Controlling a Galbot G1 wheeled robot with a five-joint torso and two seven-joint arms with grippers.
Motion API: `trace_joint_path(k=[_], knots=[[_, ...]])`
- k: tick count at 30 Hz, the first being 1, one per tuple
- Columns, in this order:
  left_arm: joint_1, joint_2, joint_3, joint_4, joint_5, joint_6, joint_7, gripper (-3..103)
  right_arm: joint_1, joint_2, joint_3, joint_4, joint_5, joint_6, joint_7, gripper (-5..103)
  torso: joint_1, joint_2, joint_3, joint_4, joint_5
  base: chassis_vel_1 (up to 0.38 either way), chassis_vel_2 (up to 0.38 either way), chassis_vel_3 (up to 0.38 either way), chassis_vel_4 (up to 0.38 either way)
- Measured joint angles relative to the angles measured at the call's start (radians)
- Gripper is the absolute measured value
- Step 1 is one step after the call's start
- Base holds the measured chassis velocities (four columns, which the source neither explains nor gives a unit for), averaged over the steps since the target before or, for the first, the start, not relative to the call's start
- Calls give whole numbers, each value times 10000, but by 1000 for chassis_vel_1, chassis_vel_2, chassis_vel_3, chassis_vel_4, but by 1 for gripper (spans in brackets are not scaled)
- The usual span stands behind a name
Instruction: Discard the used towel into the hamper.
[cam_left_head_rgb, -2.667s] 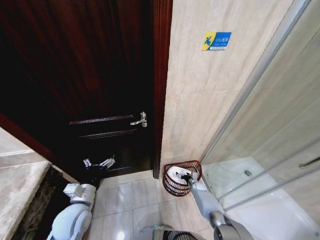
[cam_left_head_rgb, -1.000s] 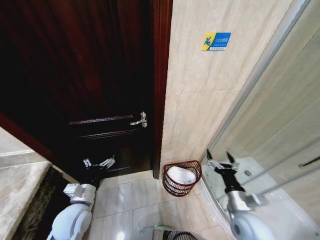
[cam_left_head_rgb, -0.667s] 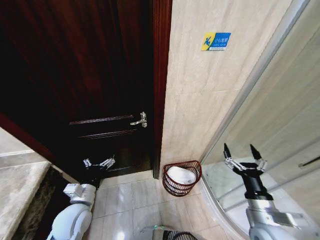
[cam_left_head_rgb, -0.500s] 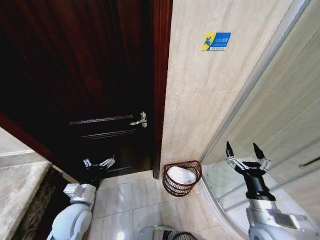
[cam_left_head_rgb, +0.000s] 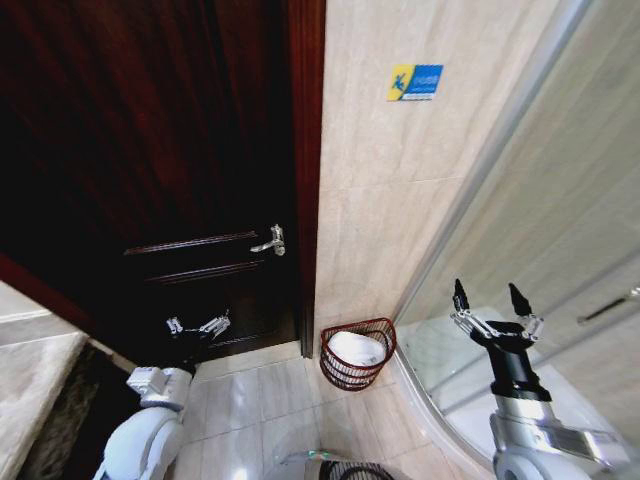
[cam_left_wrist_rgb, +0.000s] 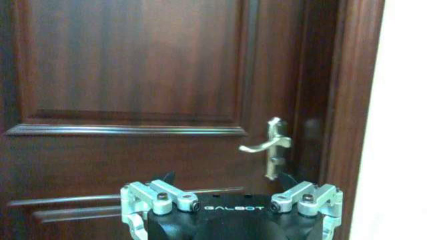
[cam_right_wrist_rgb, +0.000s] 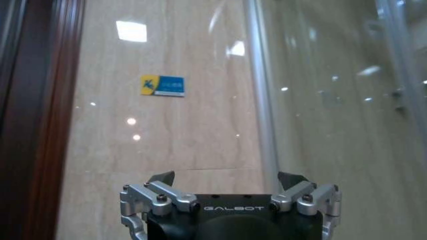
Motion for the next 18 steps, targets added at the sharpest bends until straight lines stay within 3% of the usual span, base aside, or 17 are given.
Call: trace_joint_path(k=[18], knots=[[0, 0, 0, 0, -1, 0, 0, 100, 97, 106, -55, -140, -4, 160, -40, 100, 1, 0, 0, 0, 1, -110, -109, -102, -110]])
